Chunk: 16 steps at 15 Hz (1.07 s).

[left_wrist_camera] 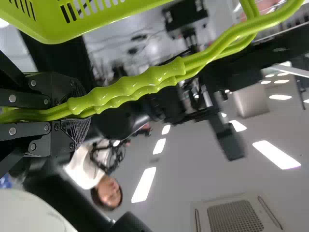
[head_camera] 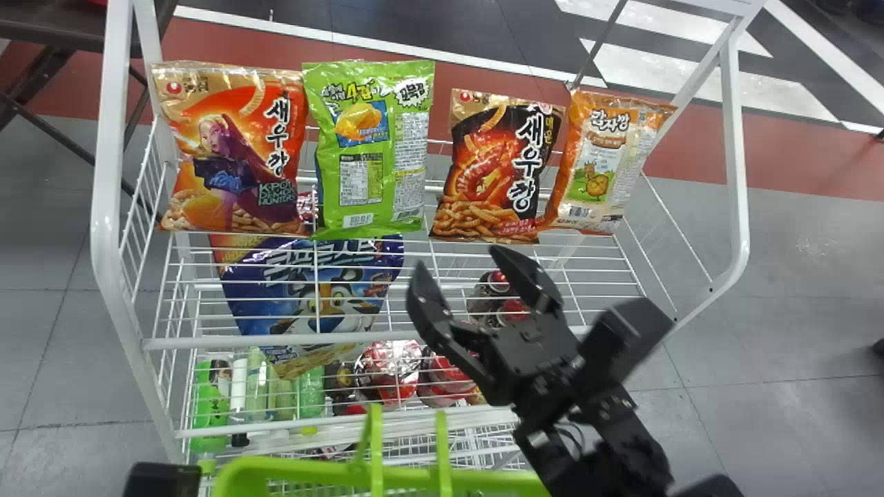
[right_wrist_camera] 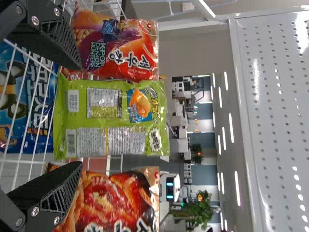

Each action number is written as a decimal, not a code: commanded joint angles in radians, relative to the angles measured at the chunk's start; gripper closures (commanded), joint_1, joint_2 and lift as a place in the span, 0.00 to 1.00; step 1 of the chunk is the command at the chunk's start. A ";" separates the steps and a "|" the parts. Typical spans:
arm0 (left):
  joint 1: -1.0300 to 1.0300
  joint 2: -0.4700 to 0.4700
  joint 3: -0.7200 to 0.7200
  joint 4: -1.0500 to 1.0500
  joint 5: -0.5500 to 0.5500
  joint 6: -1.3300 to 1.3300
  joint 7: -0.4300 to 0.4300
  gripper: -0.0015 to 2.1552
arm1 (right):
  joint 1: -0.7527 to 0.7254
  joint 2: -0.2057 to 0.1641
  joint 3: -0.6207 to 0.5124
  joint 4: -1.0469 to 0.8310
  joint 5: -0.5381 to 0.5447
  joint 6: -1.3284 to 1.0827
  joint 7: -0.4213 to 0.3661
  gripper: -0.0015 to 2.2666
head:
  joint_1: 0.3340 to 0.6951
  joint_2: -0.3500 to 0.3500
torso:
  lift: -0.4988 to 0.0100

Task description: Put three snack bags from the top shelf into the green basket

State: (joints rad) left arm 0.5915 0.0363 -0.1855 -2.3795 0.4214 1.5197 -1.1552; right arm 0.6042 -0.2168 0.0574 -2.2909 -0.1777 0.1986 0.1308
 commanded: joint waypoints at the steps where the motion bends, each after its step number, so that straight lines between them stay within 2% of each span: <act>1: 0.005 0.002 -0.018 -0.015 -0.039 0.001 0.005 0.65 | -0.142 0.007 0.059 0.038 0.011 0.123 0.012 0.05 | 1.00 0.00 | 0.89; 3: 0.001 -0.001 -0.014 -0.010 -0.033 0.001 0.002 0.65 | -0.297 0.019 0.127 0.117 0.014 0.252 0.012 0.06 | 1.00 0.00 | 0.89; 6: 0.001 -0.004 -0.012 -0.010 -0.035 0.008 0.000 0.65 | -0.463 0.051 0.200 0.260 0.015 0.289 0.019 0.05 | 1.00 0.00 | 0.89; 7: 0.001 -0.006 -0.012 -0.009 -0.035 0.008 0.000 0.65 | -0.491 0.068 0.210 0.288 0.020 0.292 0.026 0.05 | 1.00 0.03 | 0.89; 8: -0.001 -0.006 -0.012 -0.009 -0.035 0.008 0.000 0.65 | -0.520 0.082 0.223 0.314 0.020 0.301 0.026 0.05 | 1.00 0.10 | 0.89; 13: -0.009 -0.009 -0.012 -0.003 -0.036 0.029 0.000 0.65 | -0.652 0.149 0.263 0.436 0.006 0.390 0.073 0.07 | 1.00 0.24 | 0.89; 14: -0.009 -0.009 -0.012 -0.003 -0.036 0.029 0.002 0.65 | -0.682 0.163 0.271 0.459 0.006 0.433 0.101 0.12 | 1.00 0.24 | 0.89; 15: -0.009 -0.009 -0.012 -0.001 -0.036 0.029 0.002 0.65 | -0.712 0.171 0.279 0.478 0.006 0.473 0.119 0.22 | 1.00 0.29 | 0.89; 16: -0.009 -0.009 -0.012 -0.001 -0.036 0.029 0.002 0.65 | -0.733 0.174 0.285 0.485 0.006 0.519 0.127 0.38 | 1.00 0.31 | 0.89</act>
State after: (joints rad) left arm 0.5830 0.0276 -0.1980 -2.3813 0.3850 1.5483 -1.1536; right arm -0.0967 -0.0505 0.3332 -1.8220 -0.1717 0.6614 0.2536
